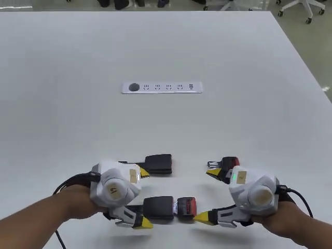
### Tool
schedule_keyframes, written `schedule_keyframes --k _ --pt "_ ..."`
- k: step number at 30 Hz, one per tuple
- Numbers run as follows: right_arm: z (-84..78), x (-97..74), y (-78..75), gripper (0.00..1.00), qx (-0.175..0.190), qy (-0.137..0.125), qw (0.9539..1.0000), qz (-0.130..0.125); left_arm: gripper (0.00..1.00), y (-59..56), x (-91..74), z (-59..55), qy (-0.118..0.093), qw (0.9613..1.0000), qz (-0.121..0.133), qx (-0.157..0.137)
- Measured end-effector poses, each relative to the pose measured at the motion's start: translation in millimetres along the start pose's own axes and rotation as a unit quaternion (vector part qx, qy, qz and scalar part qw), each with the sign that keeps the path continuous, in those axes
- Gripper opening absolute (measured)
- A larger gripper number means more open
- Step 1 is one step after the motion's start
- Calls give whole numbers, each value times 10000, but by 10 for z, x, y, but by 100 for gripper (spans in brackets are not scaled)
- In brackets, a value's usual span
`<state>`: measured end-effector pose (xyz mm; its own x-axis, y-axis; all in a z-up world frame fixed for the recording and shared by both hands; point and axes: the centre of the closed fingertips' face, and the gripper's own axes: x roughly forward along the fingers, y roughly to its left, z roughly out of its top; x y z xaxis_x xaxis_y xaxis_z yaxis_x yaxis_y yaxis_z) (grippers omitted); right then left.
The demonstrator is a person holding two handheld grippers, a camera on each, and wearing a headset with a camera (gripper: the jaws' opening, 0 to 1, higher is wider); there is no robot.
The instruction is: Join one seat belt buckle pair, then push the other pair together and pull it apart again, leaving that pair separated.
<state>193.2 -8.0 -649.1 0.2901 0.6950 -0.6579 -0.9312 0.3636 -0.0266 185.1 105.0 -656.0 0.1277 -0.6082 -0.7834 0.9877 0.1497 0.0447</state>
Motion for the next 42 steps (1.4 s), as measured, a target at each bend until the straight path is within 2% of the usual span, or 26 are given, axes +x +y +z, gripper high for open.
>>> schedule_keyframes --k 2,5,14,17,26,32,34,38,42 --pt "1 -41 -51 69 29 -24 10000 -37 75 43 -22 6 -8 10000 34 -2" --pt "-80 -93 -214 69 124 -27 9998 -139 75 111 -81 54 -46 9999 97 5" --pt "-96 -235 -483 69 172 -12 9995 -271 75 357 -184 145 -181 9995 251 -26" --pt "-84 -261 -604 71 260 -84 9992 -303 75 420 -198 174 -217 9994 274 -24" --pt "-137 -280 -826 72 349 -23 9989 -301 74 666 -205 247 -319 9990 318 -58" --pt "-179 -266 -906 75 449 29 9987 -229 74 791 -132 275 -365 9988 318 -123" --pt "-227 -250 -973 75 479 70 9986 -198 73 797 -95 274 -369 9987 299 -209" --pt "-263 -229 -979 74 615 129 9980 -107 73 796 -9 216 -248 9992 255 -206" --pt "-310 -208 -971 74 699 155 9974 56 73 831 30 203 -277 9989 215 -323"
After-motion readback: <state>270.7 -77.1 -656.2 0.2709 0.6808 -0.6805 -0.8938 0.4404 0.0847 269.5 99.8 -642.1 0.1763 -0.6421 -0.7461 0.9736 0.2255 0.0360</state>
